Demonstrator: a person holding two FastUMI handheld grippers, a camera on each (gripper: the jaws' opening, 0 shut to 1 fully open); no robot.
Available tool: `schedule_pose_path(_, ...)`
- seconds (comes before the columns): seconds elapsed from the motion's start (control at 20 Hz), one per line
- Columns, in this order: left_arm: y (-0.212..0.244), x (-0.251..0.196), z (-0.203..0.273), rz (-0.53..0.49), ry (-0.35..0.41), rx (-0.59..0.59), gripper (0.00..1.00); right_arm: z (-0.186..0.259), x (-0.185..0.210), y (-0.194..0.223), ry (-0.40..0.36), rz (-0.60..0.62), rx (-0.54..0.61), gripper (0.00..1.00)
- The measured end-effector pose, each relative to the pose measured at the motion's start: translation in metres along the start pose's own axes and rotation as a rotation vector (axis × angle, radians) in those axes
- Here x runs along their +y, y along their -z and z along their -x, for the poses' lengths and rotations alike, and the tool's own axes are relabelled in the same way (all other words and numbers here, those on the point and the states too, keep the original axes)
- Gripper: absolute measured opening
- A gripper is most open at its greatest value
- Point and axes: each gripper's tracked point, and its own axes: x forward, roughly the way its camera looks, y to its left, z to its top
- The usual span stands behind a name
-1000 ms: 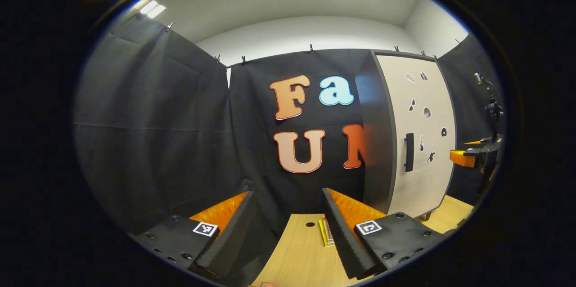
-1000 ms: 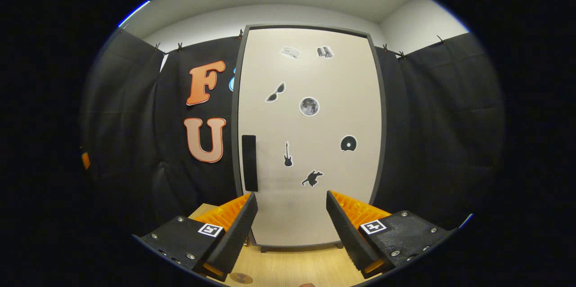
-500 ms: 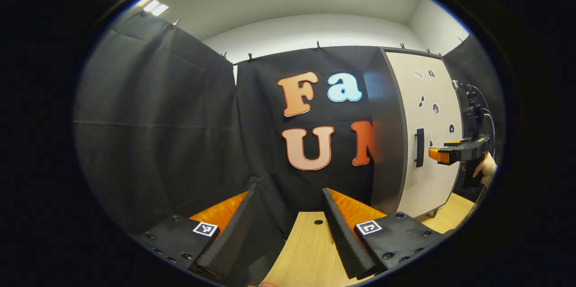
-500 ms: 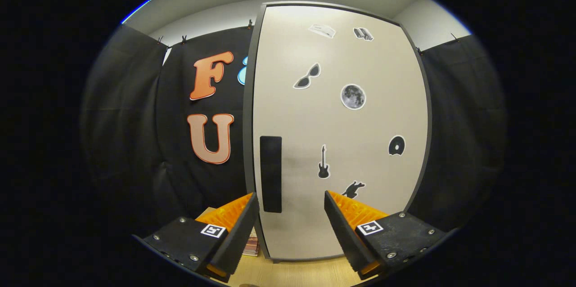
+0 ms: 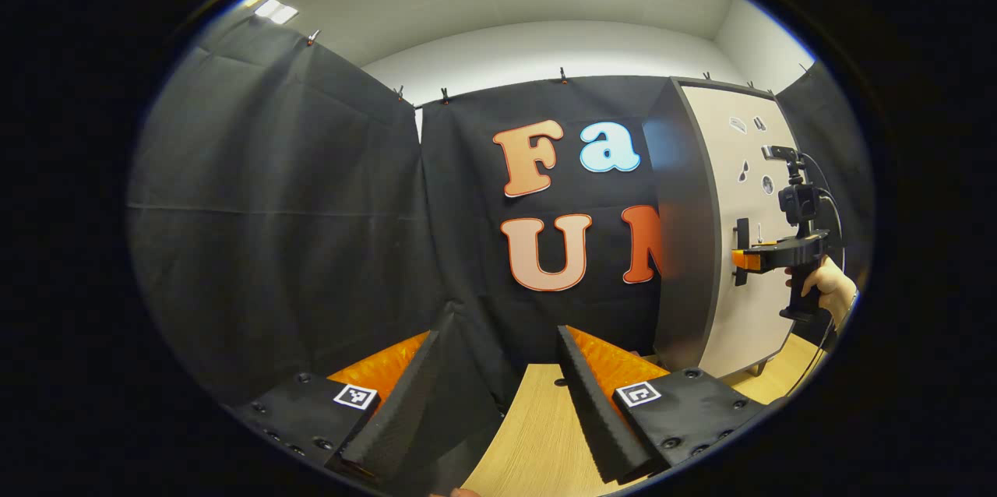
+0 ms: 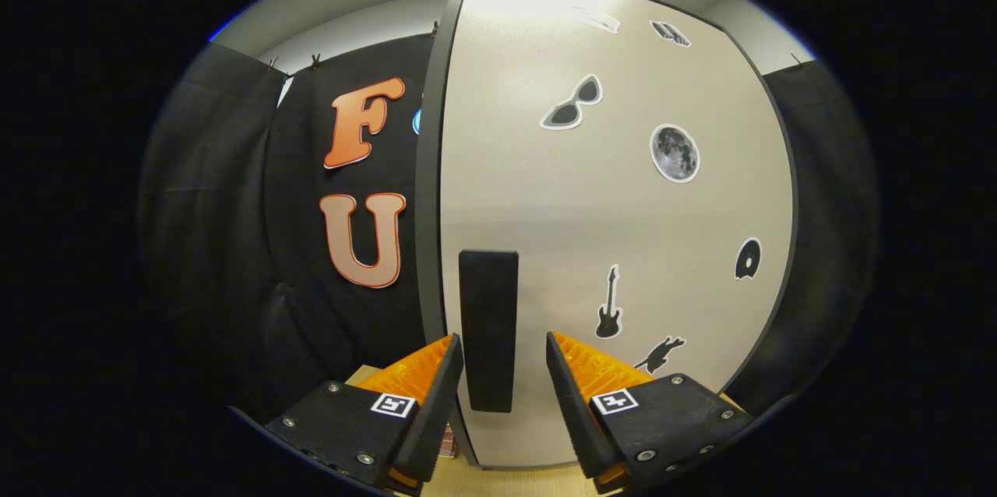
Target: Open the cabinet door with the right hand, grasp the bottle in the cabinet with the left hand and place it on the coaster, then close the cabinet door with the right hand.
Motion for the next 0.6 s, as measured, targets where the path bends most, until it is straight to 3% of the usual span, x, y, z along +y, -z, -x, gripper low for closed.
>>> schedule_pose_path(0.15, 0.002, 0.005, 0.000, 0.005, -0.014, 0.005, 0.98, -0.001, 0.007, 0.003, -0.019, -0.026, 0.014, 0.54)
schedule_pose_path(0.25, 0.005, 0.006, -0.001, 0.008, -0.019, 0.009, 0.98, -0.001, 0.007, 0.003, -0.018, -0.019, 0.011, 0.39)
schedule_pose_path(0.6, 0.007, 0.004, -0.015, 0.009, -0.020, 0.007, 0.95, 0.013, 0.010, 0.003, -0.060, -0.030, 0.029, 0.30)
